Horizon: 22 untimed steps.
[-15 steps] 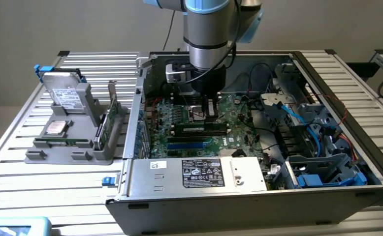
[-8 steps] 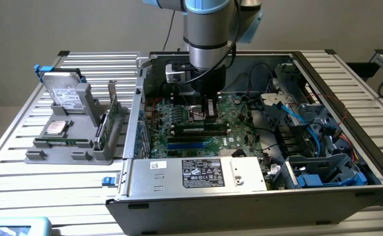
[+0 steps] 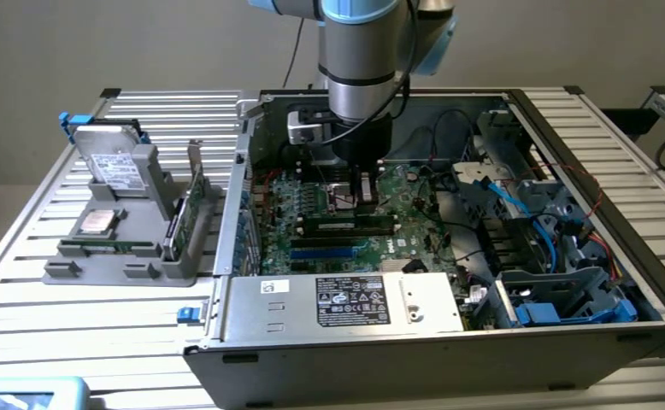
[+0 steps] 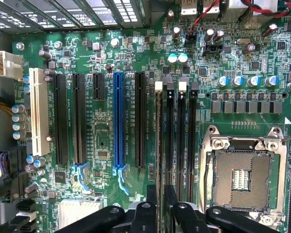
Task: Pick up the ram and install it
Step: 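Insert the ram into the slot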
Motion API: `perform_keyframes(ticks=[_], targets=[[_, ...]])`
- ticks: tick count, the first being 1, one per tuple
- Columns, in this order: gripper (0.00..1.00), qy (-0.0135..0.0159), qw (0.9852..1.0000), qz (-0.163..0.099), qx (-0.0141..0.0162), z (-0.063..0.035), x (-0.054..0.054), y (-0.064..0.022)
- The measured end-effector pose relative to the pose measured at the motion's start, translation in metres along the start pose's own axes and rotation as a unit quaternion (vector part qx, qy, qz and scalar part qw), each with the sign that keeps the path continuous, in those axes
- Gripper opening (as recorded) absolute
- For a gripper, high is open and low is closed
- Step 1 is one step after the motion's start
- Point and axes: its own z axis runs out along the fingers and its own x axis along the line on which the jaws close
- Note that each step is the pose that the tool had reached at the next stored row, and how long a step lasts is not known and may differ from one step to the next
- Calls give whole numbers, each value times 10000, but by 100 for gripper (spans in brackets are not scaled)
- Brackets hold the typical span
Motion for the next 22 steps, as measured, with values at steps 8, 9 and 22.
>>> perform_keyframes(ticks=[8, 9, 22], targets=[[29, 2, 10000, 1, 8, -3, -4, -5], [29, 2, 10000, 2, 9, -7, -4, -13], [29, 3, 10000, -9, -75, -221, 40, -253]])
